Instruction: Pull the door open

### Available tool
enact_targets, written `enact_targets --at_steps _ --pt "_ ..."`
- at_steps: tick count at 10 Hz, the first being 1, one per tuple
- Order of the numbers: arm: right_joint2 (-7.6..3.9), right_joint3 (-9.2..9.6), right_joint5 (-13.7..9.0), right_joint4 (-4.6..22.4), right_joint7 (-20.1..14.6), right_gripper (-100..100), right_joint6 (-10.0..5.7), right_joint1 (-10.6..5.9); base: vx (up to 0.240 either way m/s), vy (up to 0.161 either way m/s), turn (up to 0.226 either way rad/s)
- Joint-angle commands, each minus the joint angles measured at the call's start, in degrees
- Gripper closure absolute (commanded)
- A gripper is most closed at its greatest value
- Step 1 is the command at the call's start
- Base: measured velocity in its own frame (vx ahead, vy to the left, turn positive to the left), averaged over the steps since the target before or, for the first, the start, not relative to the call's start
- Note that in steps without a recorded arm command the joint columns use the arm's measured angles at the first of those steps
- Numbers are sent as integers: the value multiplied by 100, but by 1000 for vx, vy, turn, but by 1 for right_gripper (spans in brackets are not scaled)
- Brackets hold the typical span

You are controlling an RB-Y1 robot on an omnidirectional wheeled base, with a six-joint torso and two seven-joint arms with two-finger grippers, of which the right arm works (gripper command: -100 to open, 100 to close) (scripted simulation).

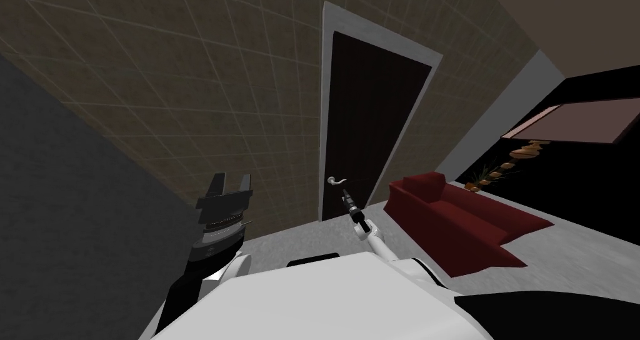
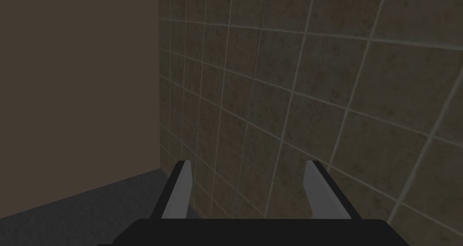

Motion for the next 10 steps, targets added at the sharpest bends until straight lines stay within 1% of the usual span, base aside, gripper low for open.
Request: enact_targets --at_steps 1,2,4,5,6,7,8,10 --pt "-125 -72 -55 72 -60 -100 -93 69 124 64 147" --pt "-172 -98 -75 98 -82 -100 -128 95 181 70 140" --pt "-398 -228 -175 228 -190 -100 -296 220 214 123 193" --pt "-460 -263 -202 263 -219 -100 -341 253 179 88 113" --pt "-581 -332 -255 332 -277 -100 -431 320 156 69 173" --pt "-638 -365 -280 365 -305 -100 -474 352 141 41 132" --pt "-744 -425 -327 426 -355 -100 -553 410 150 56 143" --pt "-744 -425 -327 426 -355 -100 -553 410 67 9 18"
